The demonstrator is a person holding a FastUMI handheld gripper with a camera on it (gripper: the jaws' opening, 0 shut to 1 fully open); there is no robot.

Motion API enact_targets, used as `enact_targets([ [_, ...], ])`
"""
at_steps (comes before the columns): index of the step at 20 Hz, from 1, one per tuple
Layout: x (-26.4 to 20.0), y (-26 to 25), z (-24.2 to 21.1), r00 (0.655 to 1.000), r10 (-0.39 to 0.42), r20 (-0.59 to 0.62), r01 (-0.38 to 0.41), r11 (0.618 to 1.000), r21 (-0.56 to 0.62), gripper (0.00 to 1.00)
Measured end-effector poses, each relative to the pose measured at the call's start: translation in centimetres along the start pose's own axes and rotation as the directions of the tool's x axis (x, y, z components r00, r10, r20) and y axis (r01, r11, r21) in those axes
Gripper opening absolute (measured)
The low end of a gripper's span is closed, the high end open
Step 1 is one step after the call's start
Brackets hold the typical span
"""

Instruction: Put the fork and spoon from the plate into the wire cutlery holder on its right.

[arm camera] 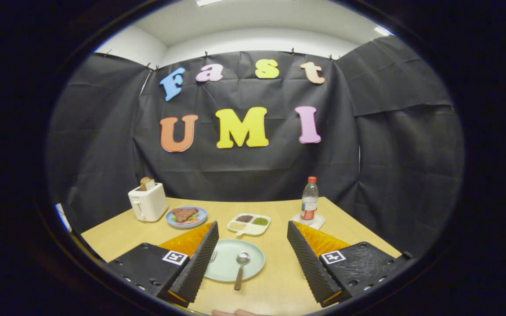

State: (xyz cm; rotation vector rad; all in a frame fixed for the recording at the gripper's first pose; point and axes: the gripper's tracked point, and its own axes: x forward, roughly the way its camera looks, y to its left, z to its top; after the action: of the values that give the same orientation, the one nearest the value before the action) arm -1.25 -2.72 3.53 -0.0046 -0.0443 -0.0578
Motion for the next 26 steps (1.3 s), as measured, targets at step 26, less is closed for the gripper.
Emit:
enact_targets([
  [26,12.3,1.9,-14.1,0.846,-0.051,-0.531,0.002,0.996,-0.093,0.94],
])
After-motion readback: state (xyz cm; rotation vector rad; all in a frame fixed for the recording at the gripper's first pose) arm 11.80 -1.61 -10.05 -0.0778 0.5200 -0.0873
